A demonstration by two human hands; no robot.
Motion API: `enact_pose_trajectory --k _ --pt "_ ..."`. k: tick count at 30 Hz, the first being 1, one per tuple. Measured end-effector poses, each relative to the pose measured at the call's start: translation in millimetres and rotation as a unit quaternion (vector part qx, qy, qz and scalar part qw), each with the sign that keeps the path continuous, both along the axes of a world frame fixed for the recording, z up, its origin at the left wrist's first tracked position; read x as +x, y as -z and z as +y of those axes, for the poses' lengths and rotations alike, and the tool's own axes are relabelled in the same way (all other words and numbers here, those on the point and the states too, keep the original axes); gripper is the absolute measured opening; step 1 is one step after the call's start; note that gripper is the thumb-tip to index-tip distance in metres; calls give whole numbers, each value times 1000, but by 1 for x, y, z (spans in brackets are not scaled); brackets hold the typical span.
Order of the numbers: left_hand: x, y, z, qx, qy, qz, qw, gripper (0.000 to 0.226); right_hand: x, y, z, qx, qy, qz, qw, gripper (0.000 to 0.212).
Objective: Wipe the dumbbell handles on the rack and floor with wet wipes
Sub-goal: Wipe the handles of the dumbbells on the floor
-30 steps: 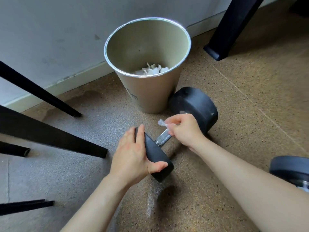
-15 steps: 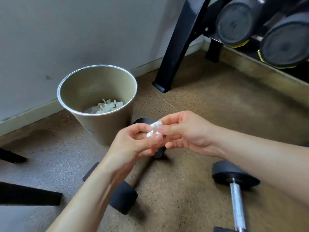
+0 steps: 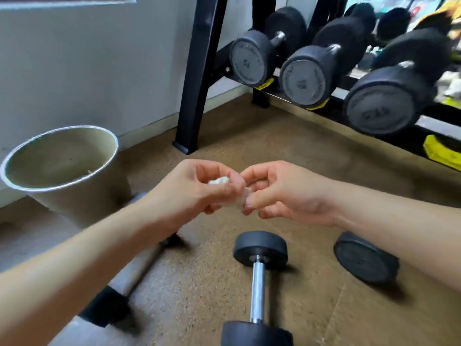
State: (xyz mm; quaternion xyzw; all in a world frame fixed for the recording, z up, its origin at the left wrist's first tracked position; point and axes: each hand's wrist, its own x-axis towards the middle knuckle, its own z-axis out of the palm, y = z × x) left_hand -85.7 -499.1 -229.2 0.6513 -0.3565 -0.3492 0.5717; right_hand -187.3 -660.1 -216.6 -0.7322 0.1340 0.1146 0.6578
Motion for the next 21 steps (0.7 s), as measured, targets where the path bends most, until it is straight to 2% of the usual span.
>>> enact_pose_trajectory --k 5,7,9,11,12,14,16,19,21 --pt "-64 -15 -99 -1 -14 -3 1000 25 -74 -10 -82 -158 -86 -38 983 8" --pt "-84 -11 -136 6 -18 18 1000 21 -102 -9 -120 -164 -56 -58 983 3" --pt "-99 -1 -169 6 -26 54 998 8 -129 -3 -157 -138 -3 -84 987 5" --pt "-113 10 -199 8 -31 101 994 16 -153 11 -190 -69 65 -105 990 10" --pt "-122 15 -210 5 -34 117 993 18 -162 20 -201 -3 103 -113 988 12" --pt "-150 33 -240 -12 -59 134 989 9 -182 41 -225 156 158 -119 968 11" --pt "-180 55 -265 -30 -89 141 986 15 -198 63 -243 270 181 -115 939 11" --pt "-214 91 -291 -39 -128 167 977 16 -214 97 -263 369 225 -100 896 11" --pt "-227 109 -304 -23 -143 152 978 20 -220 117 -268 390 280 -84 873 6"
